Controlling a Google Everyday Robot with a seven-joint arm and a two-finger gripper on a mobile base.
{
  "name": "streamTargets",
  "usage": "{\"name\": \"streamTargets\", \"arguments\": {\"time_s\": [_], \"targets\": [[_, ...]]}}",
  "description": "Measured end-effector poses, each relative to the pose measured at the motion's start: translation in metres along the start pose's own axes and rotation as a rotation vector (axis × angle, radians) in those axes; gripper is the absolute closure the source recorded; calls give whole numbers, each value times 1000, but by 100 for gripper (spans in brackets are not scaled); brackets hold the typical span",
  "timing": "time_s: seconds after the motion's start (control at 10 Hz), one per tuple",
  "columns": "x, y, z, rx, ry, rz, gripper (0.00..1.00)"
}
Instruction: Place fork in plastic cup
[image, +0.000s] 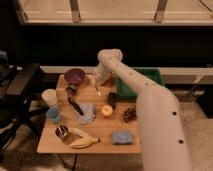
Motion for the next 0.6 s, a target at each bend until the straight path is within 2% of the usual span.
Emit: {"name": "streamTargets", "arguments": {"time_s": [0.1, 0.2, 0.5, 0.6], "targets": [[1, 1, -24, -59, -44, 12, 100], [2, 6, -35, -95, -64, 4, 100], [-4, 36, -38, -179, -84, -63, 100], [-4, 37, -38, -182, -84, -66, 100]]}}
